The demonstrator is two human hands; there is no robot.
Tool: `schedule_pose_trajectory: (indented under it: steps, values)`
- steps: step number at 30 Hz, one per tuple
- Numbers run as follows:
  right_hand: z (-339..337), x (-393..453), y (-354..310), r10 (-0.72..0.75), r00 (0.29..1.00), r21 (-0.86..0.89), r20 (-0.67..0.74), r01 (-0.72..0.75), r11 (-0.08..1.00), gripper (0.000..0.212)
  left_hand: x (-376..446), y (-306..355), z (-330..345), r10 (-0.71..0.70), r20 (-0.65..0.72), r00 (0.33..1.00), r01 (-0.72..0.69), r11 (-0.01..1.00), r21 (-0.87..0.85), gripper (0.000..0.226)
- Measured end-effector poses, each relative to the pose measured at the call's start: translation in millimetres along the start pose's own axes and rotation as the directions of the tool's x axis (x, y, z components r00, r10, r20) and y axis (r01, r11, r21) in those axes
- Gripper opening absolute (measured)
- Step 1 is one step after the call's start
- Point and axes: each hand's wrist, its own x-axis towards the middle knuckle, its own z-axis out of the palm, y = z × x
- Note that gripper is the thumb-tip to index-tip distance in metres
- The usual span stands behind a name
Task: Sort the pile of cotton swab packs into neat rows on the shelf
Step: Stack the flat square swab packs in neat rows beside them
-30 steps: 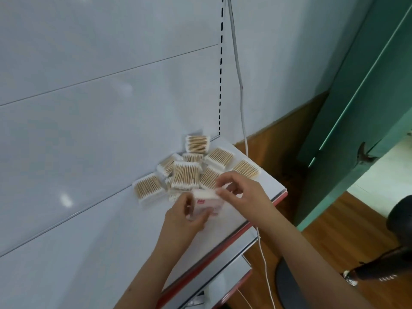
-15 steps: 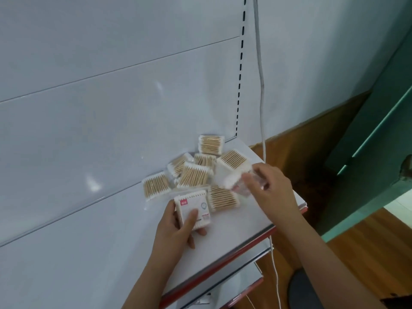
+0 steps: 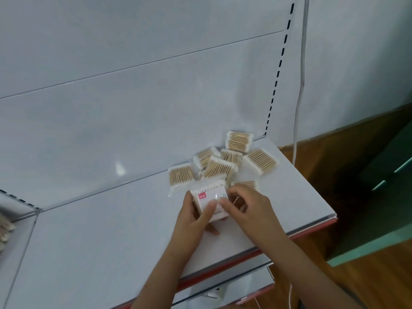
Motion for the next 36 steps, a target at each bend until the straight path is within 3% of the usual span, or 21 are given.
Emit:
schedule_pose_trajectory:
  steps: [2, 4, 6, 8, 10, 17, 24, 26, 29, 32, 36]
  values:
    - [-8, 5, 6, -0.049, 0.999, -0.033, -0.020, 0.048, 0.998, 0.016, 1, -2, 0, -0.004, -0.031, 0.999, 0.004, 1.000, -0.010, 0.033]
    - [-18, 10, 19, -0.081, 0.996, -0.187, -0.043, 0.072, 0.980, 0.034, 3, -3, 0, -0.009, -0.060, 0.998, 0.008, 1.000, -0.020, 0.024]
    - [-28, 13, 34, -0.056, 0.998, -0.383, 0.041, 0.068, 0.921, 0.057, 3, -4, 0, -0.009, -0.068, 0.998, 0.006, 0.999, -0.034, 0.023]
    - [-35, 12, 45, 0.037, 0.983, -0.430, 0.179, 0.044, 0.902, 0.072, 3, -4, 0, -0.011, -0.070, 0.997, 0.008, 0.999, -0.044, 0.024]
    - [-38, 10, 51, 0.048, 0.976, -0.368, 0.213, 0.035, 0.929, 0.069, 4, -3, 0, -0.021, -0.074, 0.997, 0.016, 0.998, -0.063, 0.026]
    - [-33, 6, 48, 0.051, 0.998, -0.197, 0.043, -0.041, 0.979, 0.059, 4, -2, 1, -0.039, -0.074, 0.996, 0.031, 0.994, -0.109, 0.035]
    - [-25, 8, 47, 0.043, 0.993, -0.339, 0.108, -0.004, 0.941, 0.063, -5, -1, -19, -0.077, -0.116, 0.990, 0.064, 0.992, -0.109, 0.028]
    - [-25, 8, 42, 0.072, 0.988, -0.414, 0.134, -0.010, 0.910, 0.074, -13, 0, -32, -0.078, -0.137, 0.988, 0.065, 0.993, -0.097, 0.028]
    - [-16, 2, 20, 0.009, 0.999, -0.577, 0.036, 0.013, 0.816, 0.091, -23, 2, -56, -0.079, -0.181, 0.980, 0.071, 0.996, -0.050, 0.027]
    - [8, 3, -19, -0.044, 0.998, -0.469, 0.054, 0.064, 0.881, 0.087, -33, 8, -81, -0.050, -0.222, 0.974, 0.043, 0.998, -0.039, 0.031]
    - [65, 7, -78, 0.017, 0.940, -0.048, 0.341, -0.001, 0.999, 0.073, -53, 17, -115, -0.035, -0.279, 0.960, 0.009, 0.995, -0.095, 0.042]
